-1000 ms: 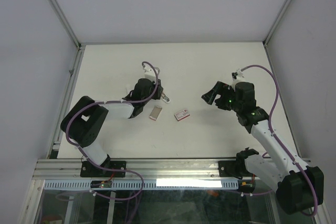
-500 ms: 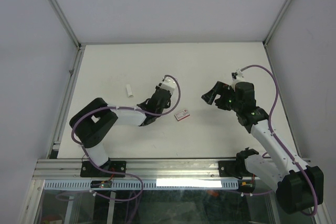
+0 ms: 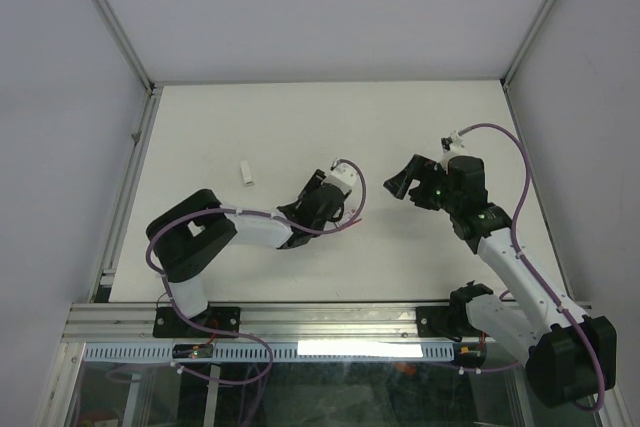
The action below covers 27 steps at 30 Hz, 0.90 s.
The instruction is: Load the staples into the stapler
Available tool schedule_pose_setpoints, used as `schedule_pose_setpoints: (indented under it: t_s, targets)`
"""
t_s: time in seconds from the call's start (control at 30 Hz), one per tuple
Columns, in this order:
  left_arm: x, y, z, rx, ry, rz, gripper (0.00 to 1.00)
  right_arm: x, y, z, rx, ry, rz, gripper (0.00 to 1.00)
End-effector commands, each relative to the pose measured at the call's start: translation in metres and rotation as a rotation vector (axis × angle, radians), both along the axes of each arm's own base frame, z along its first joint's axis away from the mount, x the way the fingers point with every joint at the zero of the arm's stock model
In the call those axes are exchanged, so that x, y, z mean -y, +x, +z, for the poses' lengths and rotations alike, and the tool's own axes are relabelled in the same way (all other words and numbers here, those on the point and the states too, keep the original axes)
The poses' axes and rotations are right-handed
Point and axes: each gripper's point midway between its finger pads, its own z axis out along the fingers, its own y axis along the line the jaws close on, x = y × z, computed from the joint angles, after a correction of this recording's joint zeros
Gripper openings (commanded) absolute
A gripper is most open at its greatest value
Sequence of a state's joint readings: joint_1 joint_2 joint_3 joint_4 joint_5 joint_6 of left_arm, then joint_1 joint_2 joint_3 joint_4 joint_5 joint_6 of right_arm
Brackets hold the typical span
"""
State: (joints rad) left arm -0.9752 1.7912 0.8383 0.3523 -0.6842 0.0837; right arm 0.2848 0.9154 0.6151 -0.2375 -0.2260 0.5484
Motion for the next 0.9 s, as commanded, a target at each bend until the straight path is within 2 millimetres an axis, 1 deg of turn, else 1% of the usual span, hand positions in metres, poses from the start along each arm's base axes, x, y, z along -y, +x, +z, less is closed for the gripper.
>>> schedule_pose_setpoints:
  t_s: [0.0, 0.13, 0.23, 0.3, 0.37, 0.47, 0.53, 0.67, 0.77, 0.87]
  targets:
    - [0.026, -0.004, 0.025, -0.019, -0.108, -0.065, 0.54, -0.002, 0.009, 0.018, 0.068, 0.02, 0.002, 0.85]
    - [0.037, -0.014, 0.038, -0.058, -0.164, -0.135, 0.73, -0.002, 0.008, 0.02, 0.074, 0.021, 0.001, 0.85]
    - [0.044, -0.018, 0.051, -0.091, -0.206, -0.195, 0.82, -0.001, 0.008, 0.022, 0.082, 0.02, -0.002, 0.85]
    - [0.048, -0.017, 0.059, -0.127, -0.252, -0.238, 0.86, 0.0, 0.008, 0.023, 0.083, 0.018, -0.001, 0.85]
    - [0.052, -0.014, 0.07, -0.171, -0.329, -0.287, 0.87, 0.0, 0.008, 0.023, 0.084, 0.015, -0.004, 0.85]
    - [0.051, -0.004, 0.081, -0.25, -0.451, -0.35, 0.88, 0.001, 0.007, 0.024, 0.084, 0.013, -0.004, 0.85]
    - [0.046, 0.009, 0.079, -0.303, -0.505, -0.354, 0.88, 0.001, 0.006, 0.024, 0.085, 0.013, -0.005, 0.85]
    - [0.041, 0.029, 0.06, -0.407, -0.548, -0.326, 0.87, 0.001, 0.005, 0.025, 0.088, 0.015, -0.003, 0.85]
    - [0.036, 0.037, 0.048, -0.474, -0.612, -0.32, 0.87, 0.002, 0.005, 0.025, 0.089, 0.012, -0.007, 0.85]
    - [0.032, 0.045, 0.043, -0.478, -0.635, -0.324, 0.87, 0.003, 0.004, 0.026, 0.091, 0.012, -0.008, 0.85]
